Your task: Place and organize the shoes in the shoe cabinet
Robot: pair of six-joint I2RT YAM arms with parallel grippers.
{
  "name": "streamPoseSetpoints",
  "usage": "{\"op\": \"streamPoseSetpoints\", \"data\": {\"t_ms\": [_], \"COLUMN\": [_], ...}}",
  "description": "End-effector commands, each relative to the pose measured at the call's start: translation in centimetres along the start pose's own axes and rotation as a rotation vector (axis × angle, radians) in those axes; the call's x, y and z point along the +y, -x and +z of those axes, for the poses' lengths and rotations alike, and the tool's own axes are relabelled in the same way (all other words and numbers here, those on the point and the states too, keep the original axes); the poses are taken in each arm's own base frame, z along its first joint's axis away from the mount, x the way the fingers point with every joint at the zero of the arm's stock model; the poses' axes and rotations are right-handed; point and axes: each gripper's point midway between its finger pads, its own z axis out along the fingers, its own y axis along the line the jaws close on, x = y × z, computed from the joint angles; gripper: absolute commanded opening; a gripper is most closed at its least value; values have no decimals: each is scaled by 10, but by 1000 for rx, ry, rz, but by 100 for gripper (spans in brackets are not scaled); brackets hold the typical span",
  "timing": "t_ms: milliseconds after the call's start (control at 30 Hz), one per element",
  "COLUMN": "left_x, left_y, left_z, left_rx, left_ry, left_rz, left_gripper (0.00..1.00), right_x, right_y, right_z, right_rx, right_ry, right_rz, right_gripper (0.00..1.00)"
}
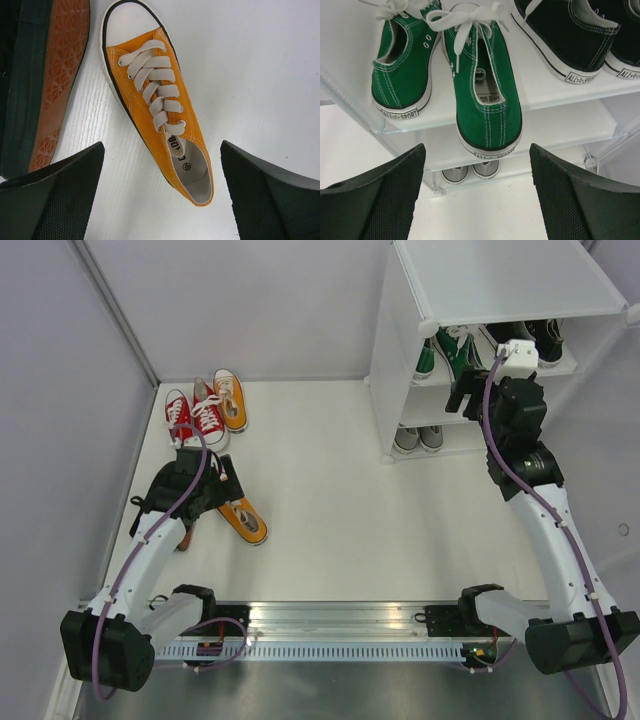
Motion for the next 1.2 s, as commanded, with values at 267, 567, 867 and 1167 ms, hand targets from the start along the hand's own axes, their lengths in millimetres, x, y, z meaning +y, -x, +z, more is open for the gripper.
{"op": "streamPoseSetpoints", "data": {"t_ms": [267,567,867,1167], "left_x": [-3,-3,-3,-3], "left_y": [6,4,5,5], "left_z": [1,3,3,2], "left_rx": [-19,-8,-12,-11], "left_ry": [-26,-21,-21,-21], "left_rz": [35,40,40,40], "left_gripper": [100,100,100,100], "right_x": [5,14,17,4], "right_y": [-4,-5,4,17], "right_z": [31,52,69,72], "right_rx": [40,54,33,-18], "right_ry": [71,114,117,35], "right_rz": [70,58,49,68], "right_gripper": [83,69,46,1]}}
